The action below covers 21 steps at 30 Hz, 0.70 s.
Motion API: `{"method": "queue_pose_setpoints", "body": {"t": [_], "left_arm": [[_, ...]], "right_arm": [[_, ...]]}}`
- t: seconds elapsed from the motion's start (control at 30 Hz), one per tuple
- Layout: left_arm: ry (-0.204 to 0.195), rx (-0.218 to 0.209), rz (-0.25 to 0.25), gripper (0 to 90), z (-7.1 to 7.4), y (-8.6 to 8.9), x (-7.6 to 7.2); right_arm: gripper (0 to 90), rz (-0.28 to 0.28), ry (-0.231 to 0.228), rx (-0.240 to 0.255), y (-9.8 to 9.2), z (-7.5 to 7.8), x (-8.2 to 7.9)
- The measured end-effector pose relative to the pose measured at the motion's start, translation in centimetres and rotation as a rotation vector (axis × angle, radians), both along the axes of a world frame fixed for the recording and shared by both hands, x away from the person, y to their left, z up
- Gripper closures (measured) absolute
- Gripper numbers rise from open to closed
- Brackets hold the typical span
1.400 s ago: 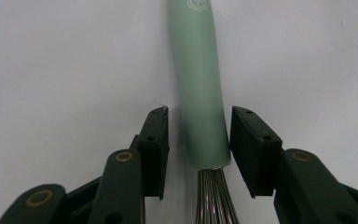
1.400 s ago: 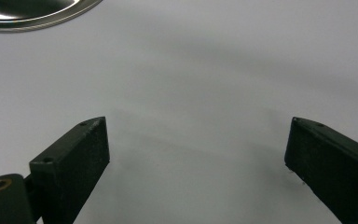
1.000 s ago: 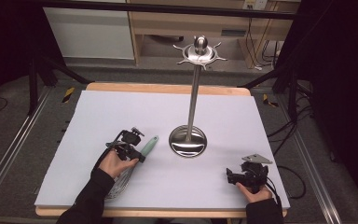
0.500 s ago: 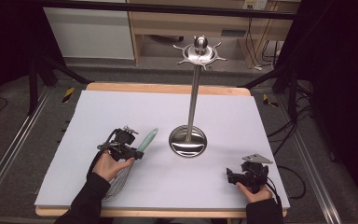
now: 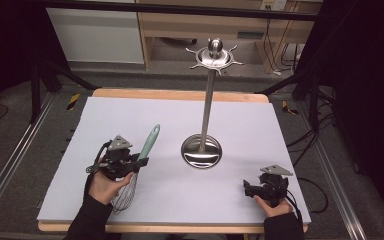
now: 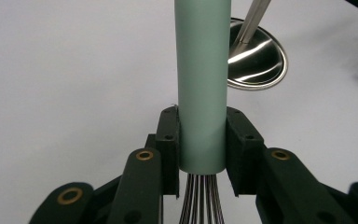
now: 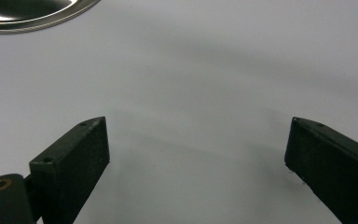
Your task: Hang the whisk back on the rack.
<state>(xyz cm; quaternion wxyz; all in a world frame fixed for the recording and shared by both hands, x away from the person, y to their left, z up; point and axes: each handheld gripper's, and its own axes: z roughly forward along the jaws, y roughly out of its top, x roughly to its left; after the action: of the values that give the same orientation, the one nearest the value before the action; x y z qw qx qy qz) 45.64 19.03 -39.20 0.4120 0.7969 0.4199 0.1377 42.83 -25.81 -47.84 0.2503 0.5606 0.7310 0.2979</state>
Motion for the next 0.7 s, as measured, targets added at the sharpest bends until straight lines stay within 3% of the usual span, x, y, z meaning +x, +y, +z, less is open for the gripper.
{"method": "queue_pose_setpoints", "body": {"t": [0.13, 0.33, 0.7], "left_arm": [[-0.034, -0.018, -0.001, 68.8, 0.5, 0.2, -0.7], [-0.122, -0.069, -0.011, 68.7, 1.4, 0.3, -1.9], [-0.221, -0.14, -0.01, 68.7, 3.6, 0.3, -2.4]], "right_arm": [[6.8, 0.0, -0.001, -0.002, 0.0, 0.0, 0.0], [6.8, -0.003, -0.005, 0.004, -0.1, 0.1, -0.1], [6.8, 0.005, -0.022, 0.006, -0.1, 0.2, -0.1]]}}
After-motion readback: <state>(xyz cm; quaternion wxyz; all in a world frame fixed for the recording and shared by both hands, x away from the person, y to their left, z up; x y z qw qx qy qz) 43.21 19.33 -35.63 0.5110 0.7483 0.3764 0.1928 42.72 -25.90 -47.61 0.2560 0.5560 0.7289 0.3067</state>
